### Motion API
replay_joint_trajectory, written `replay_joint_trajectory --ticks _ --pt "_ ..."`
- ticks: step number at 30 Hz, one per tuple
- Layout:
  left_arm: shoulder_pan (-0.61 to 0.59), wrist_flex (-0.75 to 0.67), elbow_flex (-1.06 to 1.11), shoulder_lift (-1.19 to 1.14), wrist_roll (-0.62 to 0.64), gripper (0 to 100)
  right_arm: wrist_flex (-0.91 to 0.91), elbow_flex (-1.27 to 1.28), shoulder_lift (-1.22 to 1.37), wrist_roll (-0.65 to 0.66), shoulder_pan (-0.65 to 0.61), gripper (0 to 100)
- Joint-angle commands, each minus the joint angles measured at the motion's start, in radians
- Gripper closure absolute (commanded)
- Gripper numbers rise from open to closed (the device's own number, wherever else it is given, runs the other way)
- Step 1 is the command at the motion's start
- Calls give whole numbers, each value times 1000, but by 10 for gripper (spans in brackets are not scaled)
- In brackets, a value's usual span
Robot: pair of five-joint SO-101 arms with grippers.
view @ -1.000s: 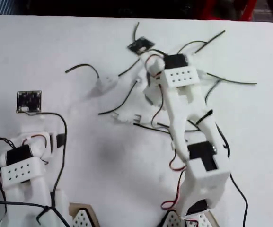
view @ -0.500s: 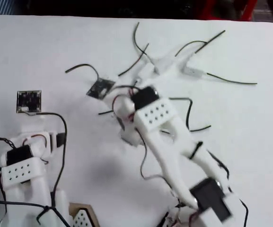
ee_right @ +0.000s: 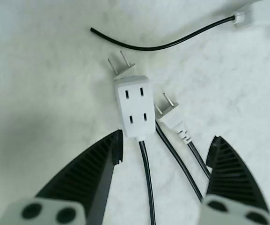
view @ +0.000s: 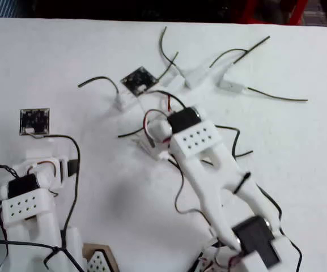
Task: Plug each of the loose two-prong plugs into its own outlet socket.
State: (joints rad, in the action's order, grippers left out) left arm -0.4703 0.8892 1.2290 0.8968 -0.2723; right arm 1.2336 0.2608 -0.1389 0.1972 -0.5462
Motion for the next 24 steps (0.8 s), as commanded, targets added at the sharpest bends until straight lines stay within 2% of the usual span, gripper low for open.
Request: replay_joint_trajectory --ticks 1,12,16,24 --pt "-7 -18 -8 21 9 688 -67 -120 81 -74 51 728" --pt "-8 -18 -8 21 9 688 -303 -394 473 -448 162 728" --pt "-8 -17 -8 21 9 688 -369 -477 584 -517 186 728" --pt "-8 -15 -8 21 9 688 -487 -600 751 -575 202 728"
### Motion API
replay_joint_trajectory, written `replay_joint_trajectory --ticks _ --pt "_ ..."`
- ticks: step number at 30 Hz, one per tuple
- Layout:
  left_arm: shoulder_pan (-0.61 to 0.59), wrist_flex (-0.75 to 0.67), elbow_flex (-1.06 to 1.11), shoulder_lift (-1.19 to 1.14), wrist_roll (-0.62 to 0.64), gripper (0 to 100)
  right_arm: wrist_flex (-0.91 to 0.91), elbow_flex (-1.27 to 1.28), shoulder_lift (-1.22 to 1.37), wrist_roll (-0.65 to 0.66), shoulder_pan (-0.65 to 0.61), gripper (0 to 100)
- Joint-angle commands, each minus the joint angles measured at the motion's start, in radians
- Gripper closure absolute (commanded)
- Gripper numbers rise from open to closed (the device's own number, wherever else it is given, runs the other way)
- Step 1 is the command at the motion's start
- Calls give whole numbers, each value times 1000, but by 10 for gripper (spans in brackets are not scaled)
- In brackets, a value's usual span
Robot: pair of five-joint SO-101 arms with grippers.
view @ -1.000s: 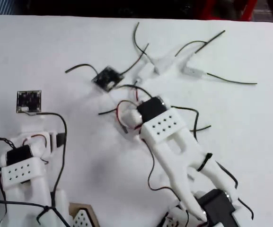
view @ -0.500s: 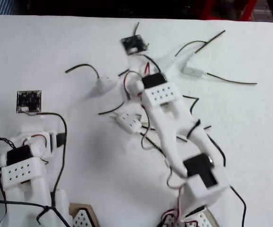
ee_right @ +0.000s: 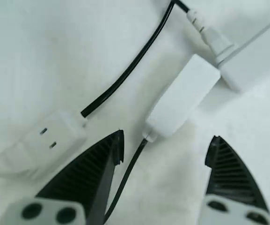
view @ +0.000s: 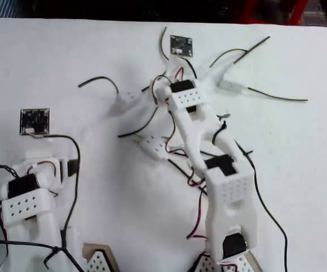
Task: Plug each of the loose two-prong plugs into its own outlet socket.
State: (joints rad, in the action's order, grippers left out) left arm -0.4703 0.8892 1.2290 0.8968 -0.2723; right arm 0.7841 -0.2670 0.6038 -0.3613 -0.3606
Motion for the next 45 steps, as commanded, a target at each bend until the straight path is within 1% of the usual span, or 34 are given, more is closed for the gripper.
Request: replay_joint_trajectory --ticks 1,10,12,16,18,26,30,35,45 --pt "-8 -15 -8 21 8 688 -47 -87 27 -17 18 728" --pt "-8 -15 -8 21 6 688 -45 -222 186 -17 45 735" --pt "-8 -15 -8 21 6 688 -36 -238 203 -17 51 779" --pt "-8 -14 -8 21 6 688 -18 -236 182 -17 64 930" --pt "-8 -15 -8 21 6 688 -16 -230 156 -12 65 985" --pt "-8 -17 -8 21 8 688 156 -230 19 -2 58 981" --pt "-8 -17 -8 21 9 688 246 -230 -84 129 58 981" --pt "-8 -17 -8 21 9 688 351 -230 -232 229 58 981" --pt "-8 -18 -8 21 9 688 567 -230 -506 562 58 980"
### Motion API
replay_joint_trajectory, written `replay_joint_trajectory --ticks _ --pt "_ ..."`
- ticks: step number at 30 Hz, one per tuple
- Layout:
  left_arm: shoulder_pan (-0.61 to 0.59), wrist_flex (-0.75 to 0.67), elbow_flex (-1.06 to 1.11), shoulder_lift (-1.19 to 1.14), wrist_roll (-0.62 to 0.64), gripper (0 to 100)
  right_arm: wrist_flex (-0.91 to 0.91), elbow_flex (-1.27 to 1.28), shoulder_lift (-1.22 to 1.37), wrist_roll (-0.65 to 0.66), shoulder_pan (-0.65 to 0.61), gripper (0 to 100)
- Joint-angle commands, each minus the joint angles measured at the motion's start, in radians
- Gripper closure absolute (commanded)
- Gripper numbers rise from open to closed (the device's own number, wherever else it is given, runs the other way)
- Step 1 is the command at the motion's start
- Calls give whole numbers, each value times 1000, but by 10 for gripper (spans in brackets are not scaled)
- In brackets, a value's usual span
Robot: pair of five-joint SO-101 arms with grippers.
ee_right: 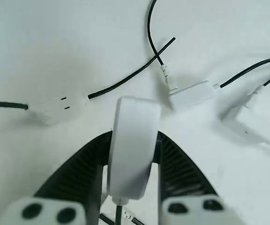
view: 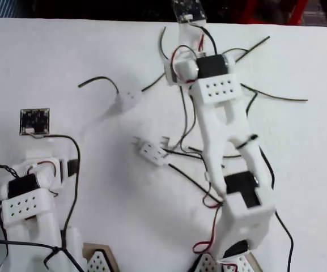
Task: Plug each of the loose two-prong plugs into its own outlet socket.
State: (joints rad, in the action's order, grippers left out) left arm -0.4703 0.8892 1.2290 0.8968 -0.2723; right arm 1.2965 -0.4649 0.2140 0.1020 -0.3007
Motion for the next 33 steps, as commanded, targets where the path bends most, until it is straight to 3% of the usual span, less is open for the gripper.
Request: replay_joint_trajectory --ticks 1,8,19,33 --pt "-8 -18 -8 21 9 688 77 -32 -137 138 -2 980" --pt "-8 -18 -8 21 9 688 240 -31 -252 416 4 980" --pt "-7 -18 -8 21 9 688 291 112 -367 443 -41 980" --pt "-7 -18 -6 21 9 688 -223 945 -820 460 -206 981"
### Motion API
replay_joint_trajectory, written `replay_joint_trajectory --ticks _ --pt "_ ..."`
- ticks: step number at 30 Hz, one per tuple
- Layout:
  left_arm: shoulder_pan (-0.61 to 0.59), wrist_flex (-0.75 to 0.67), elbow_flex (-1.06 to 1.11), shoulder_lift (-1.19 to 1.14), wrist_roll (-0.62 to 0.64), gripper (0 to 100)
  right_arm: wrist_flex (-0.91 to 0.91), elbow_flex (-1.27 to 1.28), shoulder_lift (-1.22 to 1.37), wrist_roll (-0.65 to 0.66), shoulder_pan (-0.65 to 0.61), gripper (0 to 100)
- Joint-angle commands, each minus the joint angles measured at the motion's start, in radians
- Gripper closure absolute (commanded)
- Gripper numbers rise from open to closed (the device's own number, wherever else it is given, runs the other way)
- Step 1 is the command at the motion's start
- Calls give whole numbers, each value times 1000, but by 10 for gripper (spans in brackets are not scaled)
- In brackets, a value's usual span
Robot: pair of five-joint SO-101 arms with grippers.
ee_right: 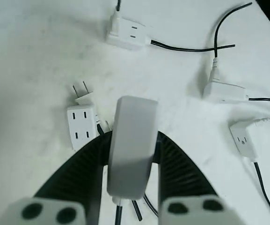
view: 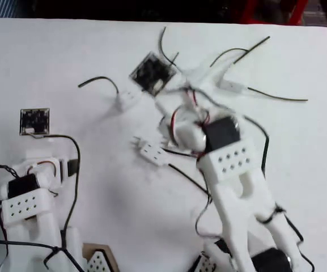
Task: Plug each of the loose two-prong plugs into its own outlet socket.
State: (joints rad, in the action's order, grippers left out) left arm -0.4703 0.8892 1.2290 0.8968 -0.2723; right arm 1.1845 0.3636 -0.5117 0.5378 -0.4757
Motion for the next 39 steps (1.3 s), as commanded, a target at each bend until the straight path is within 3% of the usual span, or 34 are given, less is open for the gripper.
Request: replay_joint_trajectory --ticks 1,8,16,21,25,30,39 --pt "-7 -18 -6 21 9 688 -147 167 -117 60 -42 981" --pt "-5 -18 -6 21 9 688 -415 520 -278 356 -117 981" --pt "-5 -18 -6 21 9 688 -769 933 -516 528 -260 981" --pt "-5 -18 -6 21 9 688 -874 1096 -611 603 -331 981" --pt "-4 -18 -6 21 9 688 -868 1129 -631 589 -331 941" --pt "-4 -18 -6 21 9 688 -837 1085 -631 370 -280 759" --pt "-4 -18 -6 21 9 688 -469 809 -630 89 -222 754"
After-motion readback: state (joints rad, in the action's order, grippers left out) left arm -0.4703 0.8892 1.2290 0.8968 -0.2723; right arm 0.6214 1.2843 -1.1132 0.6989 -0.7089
